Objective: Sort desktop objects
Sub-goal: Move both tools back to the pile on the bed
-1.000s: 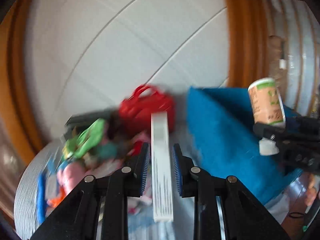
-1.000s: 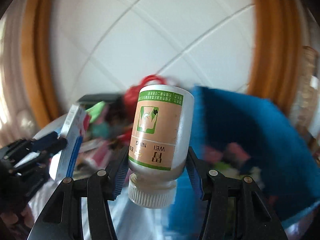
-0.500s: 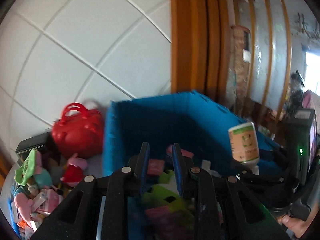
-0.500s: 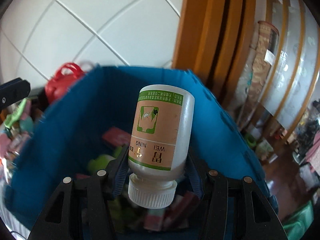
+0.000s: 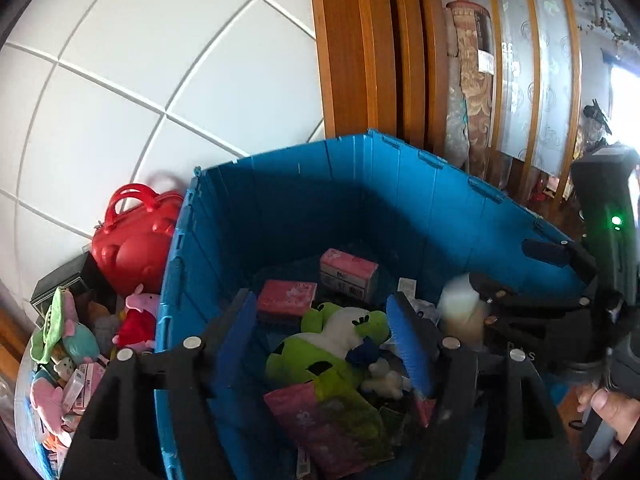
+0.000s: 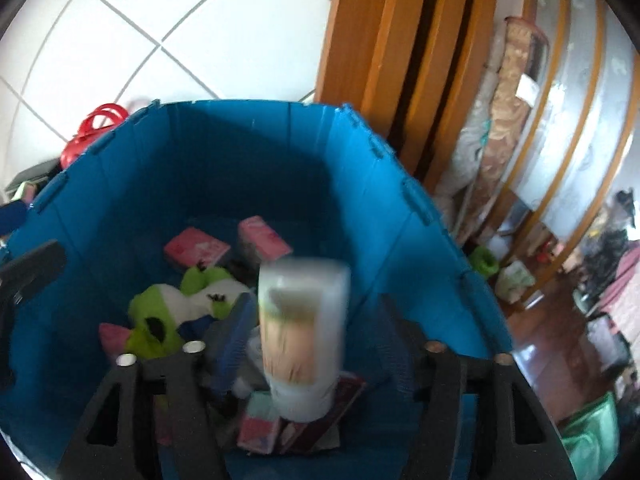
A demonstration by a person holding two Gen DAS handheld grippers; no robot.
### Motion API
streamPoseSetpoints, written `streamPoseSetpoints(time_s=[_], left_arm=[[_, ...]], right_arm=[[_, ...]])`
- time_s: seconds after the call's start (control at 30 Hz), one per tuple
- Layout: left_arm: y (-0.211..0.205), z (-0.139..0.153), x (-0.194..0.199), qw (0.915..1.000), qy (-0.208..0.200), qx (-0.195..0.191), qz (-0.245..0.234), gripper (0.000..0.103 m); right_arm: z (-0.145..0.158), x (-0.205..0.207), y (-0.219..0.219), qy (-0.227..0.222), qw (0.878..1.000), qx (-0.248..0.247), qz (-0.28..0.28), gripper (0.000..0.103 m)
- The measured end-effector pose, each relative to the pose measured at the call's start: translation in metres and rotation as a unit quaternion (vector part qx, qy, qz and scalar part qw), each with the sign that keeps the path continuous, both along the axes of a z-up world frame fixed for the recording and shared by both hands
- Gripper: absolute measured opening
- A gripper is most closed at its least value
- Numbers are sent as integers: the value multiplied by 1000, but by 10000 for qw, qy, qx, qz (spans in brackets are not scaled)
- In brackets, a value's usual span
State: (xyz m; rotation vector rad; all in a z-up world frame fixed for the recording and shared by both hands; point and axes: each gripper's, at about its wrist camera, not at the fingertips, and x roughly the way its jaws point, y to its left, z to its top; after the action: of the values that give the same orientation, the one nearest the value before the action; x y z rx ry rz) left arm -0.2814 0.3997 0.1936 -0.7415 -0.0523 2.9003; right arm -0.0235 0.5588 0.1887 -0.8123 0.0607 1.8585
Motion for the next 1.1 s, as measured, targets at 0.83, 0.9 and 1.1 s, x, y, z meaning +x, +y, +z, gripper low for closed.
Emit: streamPoseSetpoints(time_s=[0.83,0.9,1.1], left_arm=[[-348,-158,170,9556,-558,534,2845,67],[-374,-182,179,9490,-746,589,3005,67],[-442,-263,193,9325,-1305,754,3283,67]], right_arm=[[7,-163,-233,1238,9524,-64,2785,103],[-7,-183,-251,1186,9483,-214,2937,103],[-81,-237,-279,837,9473,-988,2931,103]])
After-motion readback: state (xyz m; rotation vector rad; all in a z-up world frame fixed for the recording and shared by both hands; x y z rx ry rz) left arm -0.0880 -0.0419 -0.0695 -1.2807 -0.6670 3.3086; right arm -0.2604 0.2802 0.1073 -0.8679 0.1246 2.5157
